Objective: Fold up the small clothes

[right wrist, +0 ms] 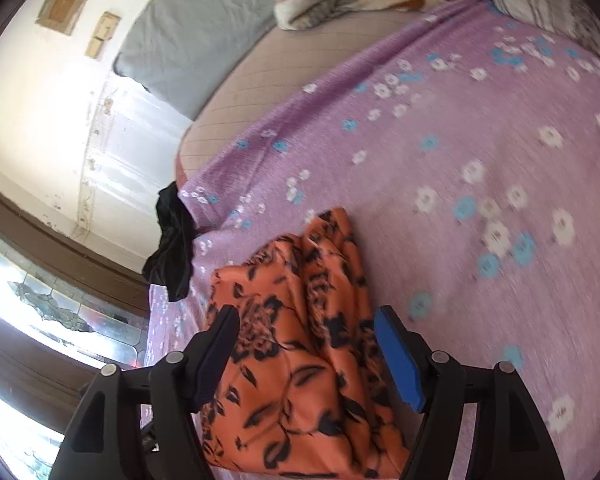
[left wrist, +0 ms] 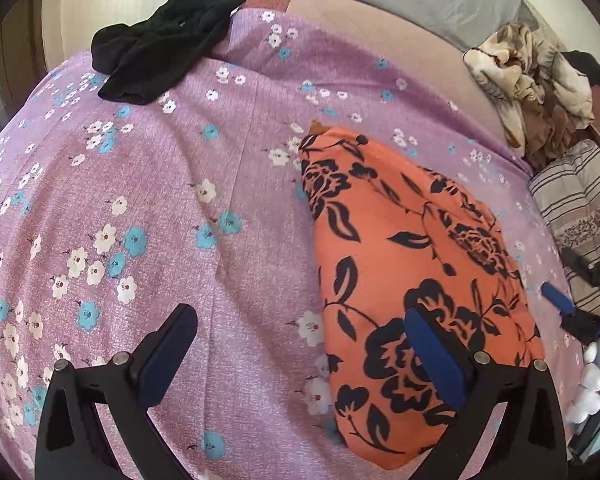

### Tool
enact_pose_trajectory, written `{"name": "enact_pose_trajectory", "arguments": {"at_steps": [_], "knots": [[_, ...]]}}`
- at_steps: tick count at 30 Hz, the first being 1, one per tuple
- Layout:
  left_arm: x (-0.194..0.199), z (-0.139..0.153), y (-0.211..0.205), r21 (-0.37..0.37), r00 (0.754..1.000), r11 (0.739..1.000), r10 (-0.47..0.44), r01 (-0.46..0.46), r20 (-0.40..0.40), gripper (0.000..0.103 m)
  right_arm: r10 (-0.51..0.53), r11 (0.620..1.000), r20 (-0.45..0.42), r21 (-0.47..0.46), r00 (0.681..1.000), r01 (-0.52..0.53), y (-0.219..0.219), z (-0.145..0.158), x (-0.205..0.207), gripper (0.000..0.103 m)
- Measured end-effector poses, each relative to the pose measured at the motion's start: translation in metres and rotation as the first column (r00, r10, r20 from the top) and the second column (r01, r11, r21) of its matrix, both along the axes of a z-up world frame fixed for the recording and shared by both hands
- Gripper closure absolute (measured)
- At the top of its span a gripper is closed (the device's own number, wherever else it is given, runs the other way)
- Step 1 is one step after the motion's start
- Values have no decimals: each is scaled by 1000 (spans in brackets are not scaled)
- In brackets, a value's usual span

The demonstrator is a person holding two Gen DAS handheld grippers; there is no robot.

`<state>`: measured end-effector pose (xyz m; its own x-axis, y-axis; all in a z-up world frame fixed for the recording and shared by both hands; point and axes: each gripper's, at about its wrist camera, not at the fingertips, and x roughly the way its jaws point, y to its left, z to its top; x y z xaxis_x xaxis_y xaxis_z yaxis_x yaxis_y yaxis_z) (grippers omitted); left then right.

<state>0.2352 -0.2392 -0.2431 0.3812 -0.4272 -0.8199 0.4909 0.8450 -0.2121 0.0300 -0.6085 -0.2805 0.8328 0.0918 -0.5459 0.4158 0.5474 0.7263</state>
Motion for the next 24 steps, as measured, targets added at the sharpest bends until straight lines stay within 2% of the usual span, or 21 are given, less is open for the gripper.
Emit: {"name": "enact_pose_trajectory", "arguments": {"at_steps": [7,10,16,22,24], "knots": [[-3,-4,-13,30,999,999,-30,30,13,0,117,988,-20,100,993,-114,3,-37,32,29],[-3,-3,-16,29,999,999,-34,34,19,0,145,985,-33,98,989,-141,6,-43,42,29],[-1,-4,-21,28,999,999,-35,35,31,0,141,981,-12,138,990,-138,-5,-50,42,28],[-1,-2,-27,31,998,999,-44,42,46,0,127,985,-19,116,992,-124,-15,-47,41,28],[-1,-2,-28,31,998,998,-50,48,49,0,142,981,-25,136,990,-138,-14,-53,44,28]]}}
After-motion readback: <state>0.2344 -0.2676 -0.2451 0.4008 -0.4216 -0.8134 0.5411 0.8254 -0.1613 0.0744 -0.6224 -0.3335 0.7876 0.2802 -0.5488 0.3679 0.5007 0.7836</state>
